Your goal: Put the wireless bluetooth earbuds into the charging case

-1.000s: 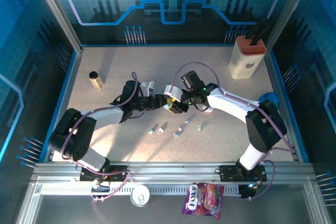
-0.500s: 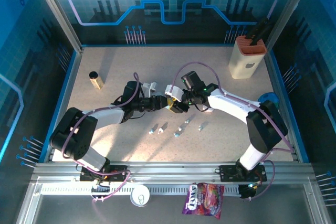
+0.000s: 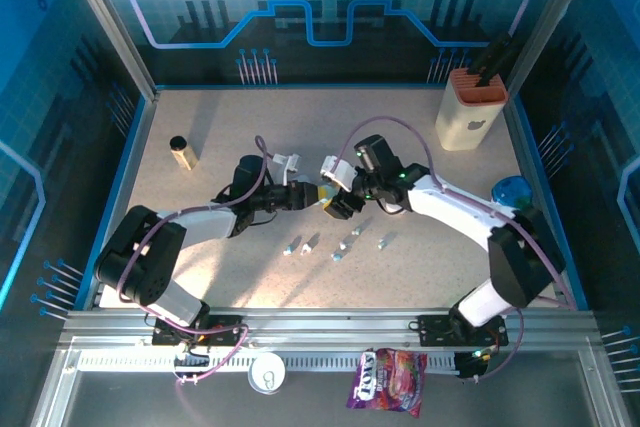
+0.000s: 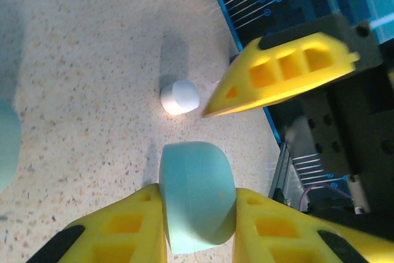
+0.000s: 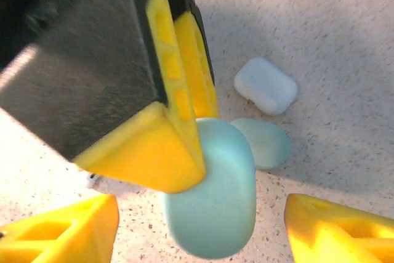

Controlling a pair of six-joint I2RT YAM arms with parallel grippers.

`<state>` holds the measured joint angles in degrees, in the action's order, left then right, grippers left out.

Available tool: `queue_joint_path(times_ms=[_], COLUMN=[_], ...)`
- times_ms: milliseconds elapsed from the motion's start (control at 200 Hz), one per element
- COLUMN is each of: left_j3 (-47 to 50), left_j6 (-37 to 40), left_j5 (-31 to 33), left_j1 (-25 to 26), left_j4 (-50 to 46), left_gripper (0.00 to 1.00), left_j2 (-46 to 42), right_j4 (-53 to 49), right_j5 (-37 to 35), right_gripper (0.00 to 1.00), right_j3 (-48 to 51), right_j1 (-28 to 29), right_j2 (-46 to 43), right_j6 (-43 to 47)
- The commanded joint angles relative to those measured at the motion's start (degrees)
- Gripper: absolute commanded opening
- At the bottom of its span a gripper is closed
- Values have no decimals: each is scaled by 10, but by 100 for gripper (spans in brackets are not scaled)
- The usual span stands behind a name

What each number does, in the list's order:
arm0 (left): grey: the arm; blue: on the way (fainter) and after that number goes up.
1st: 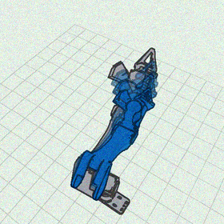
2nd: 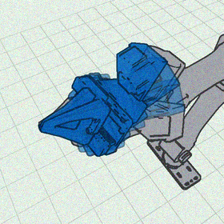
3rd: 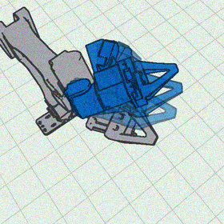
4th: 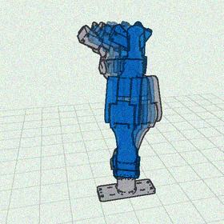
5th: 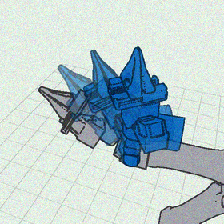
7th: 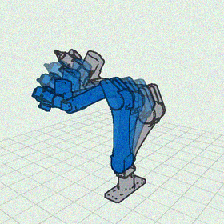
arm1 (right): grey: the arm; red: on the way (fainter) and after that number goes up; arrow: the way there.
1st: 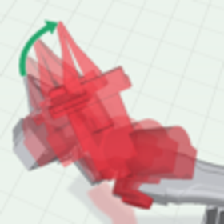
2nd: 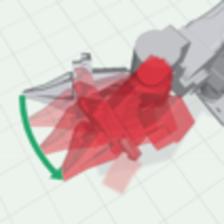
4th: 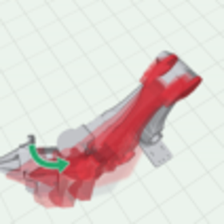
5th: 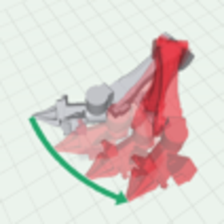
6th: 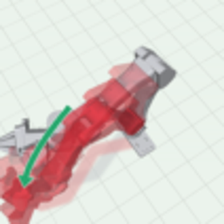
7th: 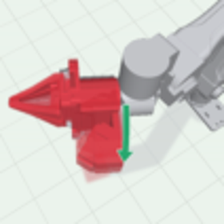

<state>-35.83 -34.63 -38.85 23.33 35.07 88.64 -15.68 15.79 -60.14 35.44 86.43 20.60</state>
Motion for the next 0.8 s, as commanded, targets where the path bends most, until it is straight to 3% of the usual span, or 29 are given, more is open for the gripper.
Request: queue_joint_path(times_ms=[0,110,200,265,460,585,665,795], left_j3=[22,38,60,49,31,39,50,63], left_j6=[67,84,121,176,335,518,625,711], left_j5=[-3,-7,-9,-9,2,6,55,120], left_j1=[4,4,3,4,11,31,53,80], left_j4=[140,289,452,446,453,453,453,453], left_gripper=[18,18,8,0,0,0,0,0], left_j2=[-10,14,53,60,69,66,60,50], right_j4=[40,81,106,75,-53,-56,-24,-4], right_j5=[42,70,43,-4,-49,3,52,116], right_gripper=[76,78,80,80,78,76,75,75], right_j3=[29,67,78,59,8,13,30,47], right_j1=[-8,-15,-29,-35,-46,-74,-87,-108], right_j2=[-66,-123,-159,-169,-171,-174,-180,-190], right_j6=[-43,-112,-240,-345,-564,-662,-701,-760])
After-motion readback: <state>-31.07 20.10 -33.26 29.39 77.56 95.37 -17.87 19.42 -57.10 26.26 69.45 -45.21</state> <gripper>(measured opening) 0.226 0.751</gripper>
